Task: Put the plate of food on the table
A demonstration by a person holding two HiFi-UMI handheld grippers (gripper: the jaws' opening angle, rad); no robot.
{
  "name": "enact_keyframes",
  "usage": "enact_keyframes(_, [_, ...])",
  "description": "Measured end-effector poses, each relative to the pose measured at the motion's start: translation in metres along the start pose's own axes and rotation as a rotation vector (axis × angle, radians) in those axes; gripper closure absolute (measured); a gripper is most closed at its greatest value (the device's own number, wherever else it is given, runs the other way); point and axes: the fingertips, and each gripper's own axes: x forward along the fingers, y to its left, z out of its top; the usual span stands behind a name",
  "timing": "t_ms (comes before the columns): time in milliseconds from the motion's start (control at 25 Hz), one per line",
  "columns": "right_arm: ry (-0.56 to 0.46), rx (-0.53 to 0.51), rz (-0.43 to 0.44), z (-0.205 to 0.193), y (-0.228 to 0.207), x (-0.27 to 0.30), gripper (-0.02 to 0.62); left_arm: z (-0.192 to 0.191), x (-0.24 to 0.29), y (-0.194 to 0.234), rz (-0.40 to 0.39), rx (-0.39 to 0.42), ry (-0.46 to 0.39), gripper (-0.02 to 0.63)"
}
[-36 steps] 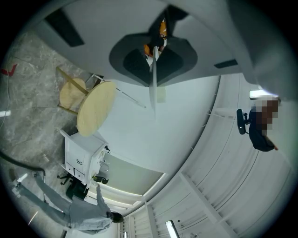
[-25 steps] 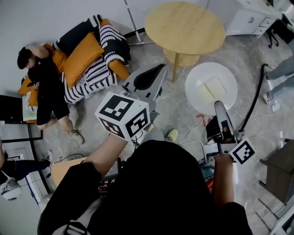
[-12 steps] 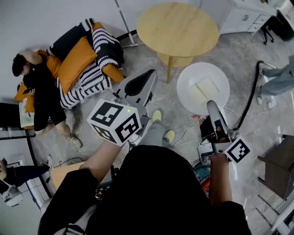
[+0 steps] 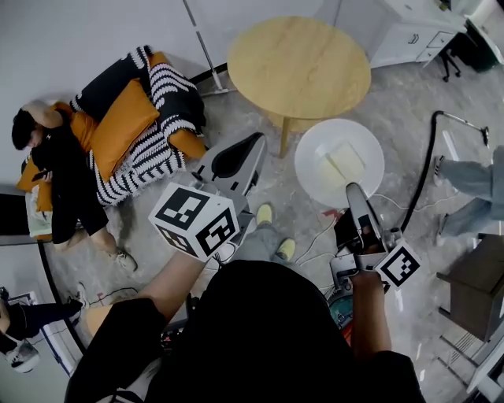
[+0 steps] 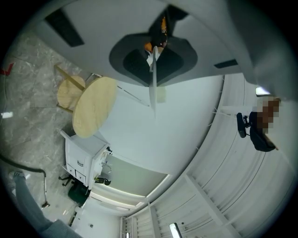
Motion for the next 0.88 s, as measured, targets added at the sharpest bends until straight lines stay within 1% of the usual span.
enact_keyframes(240, [0.004, -0.013, -0.006, 0.008, 0.004, 0.038, 0.568, 0.016, 0.015, 0.033, -0.007, -0.017, -0.020, 0.600])
enact_keyframes(560, [0.022, -0.007, -0.013, 0.008, 0.004, 0.081, 0.568, 0.024, 0.028, 0.070, -0.008, -0.047, -0.025, 0.600])
enact_keyframes(720, [0.031, -0.004, -0.031, 0.004, 0.005, 0.099, 0.568, 0.027, 0.035, 0.090, -0.016, -0.062, -0.015, 0.600])
enact_keyframes(880, [0.022, -0.008, -0.046, 0.014, 0.000, 0.127, 0.568, 0.037, 0.055, 0.115, -0.031, -0.068, -0.008, 0.600])
